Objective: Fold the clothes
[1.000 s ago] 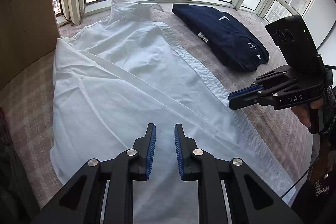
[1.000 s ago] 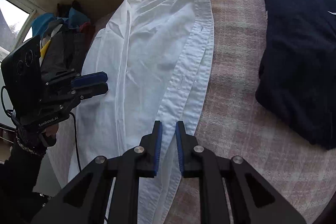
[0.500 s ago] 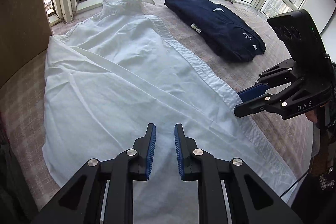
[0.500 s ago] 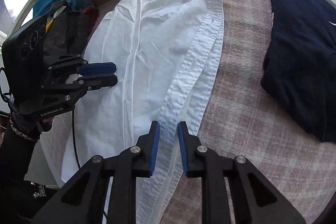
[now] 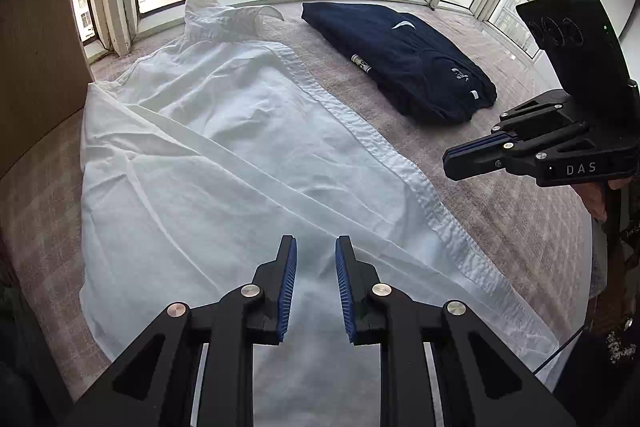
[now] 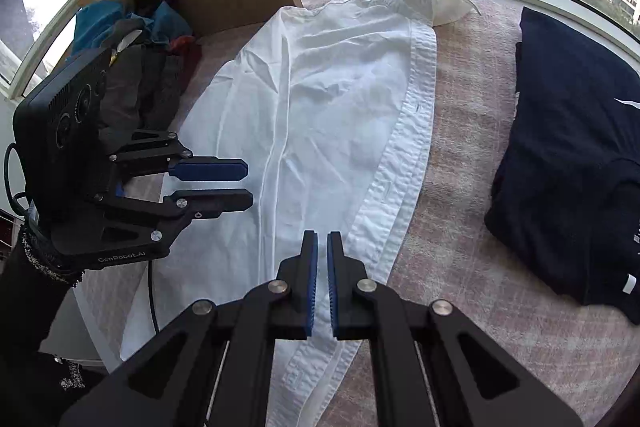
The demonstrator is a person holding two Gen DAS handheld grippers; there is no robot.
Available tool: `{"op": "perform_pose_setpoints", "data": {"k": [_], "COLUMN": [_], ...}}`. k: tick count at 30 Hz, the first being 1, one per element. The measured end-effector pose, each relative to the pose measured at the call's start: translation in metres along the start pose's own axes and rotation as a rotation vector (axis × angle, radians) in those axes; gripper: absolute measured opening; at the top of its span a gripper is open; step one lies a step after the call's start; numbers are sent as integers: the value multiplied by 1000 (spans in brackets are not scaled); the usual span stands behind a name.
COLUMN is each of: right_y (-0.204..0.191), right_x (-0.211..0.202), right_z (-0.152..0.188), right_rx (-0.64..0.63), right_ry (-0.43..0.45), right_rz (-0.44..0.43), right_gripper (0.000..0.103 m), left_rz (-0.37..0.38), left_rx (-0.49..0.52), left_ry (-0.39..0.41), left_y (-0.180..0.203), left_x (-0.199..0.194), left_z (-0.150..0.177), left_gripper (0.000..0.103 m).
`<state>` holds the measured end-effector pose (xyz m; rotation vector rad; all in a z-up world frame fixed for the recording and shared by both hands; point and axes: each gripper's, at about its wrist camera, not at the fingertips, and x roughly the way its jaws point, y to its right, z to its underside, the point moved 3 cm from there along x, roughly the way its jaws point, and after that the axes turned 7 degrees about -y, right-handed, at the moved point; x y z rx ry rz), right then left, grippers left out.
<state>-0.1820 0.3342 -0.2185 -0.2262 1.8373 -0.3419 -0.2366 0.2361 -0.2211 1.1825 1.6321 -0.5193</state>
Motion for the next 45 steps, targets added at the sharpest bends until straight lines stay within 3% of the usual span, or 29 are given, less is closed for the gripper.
{"op": "perform_pose_setpoints", "data": {"k": [6,8,14,16,19,22,25,28,32,38,42,45], "right_y": [11,12,-15,-17,-1,20,5,-20,-27,-33,-58,-65], "right_x": [12,2,15,37,40,17,-1,5,17,-25,-60,-60], "right_z": [20,20,-40,-55,-48,-27,2,35,81,160,208,223], "right_rx": [-1,-12,-54,-69,-77,-24,-14,-55,-38,50,94,150], "right_ry": [-101,-76,51,8,-33,-32,-21,-57,-115,-123,-44,39], "right_rz": [108,149,54,60,122,196,62,33,36,118,65,59], "right_gripper": [0,0,0,0,0,0,1,1,1,4,13,20], "left_rz": [-5,-13,-3,4,-12,-40,-51,-2,-11,-25,-34,-60], "left_rx": [39,49,48,28,23,7,-58,-91,-138,-208,-255,-270], "left_ry": [-29,-35,-54,-52,-55,-52,-38,-26,-66,-125,-165,-153], "left_y": [5,4,1,-1,-4,-11,-21,-12,3,26,41,51], "left_x": [13,15,26,24,22,16,-3,-31,-48,-73,-90,-117], "left_z": [-12,-9,-6,-6,-2,5,19,42,94,173,226,256], "left_gripper": [22,22,23,23,24,25,25,25,30,32,32,32]}}
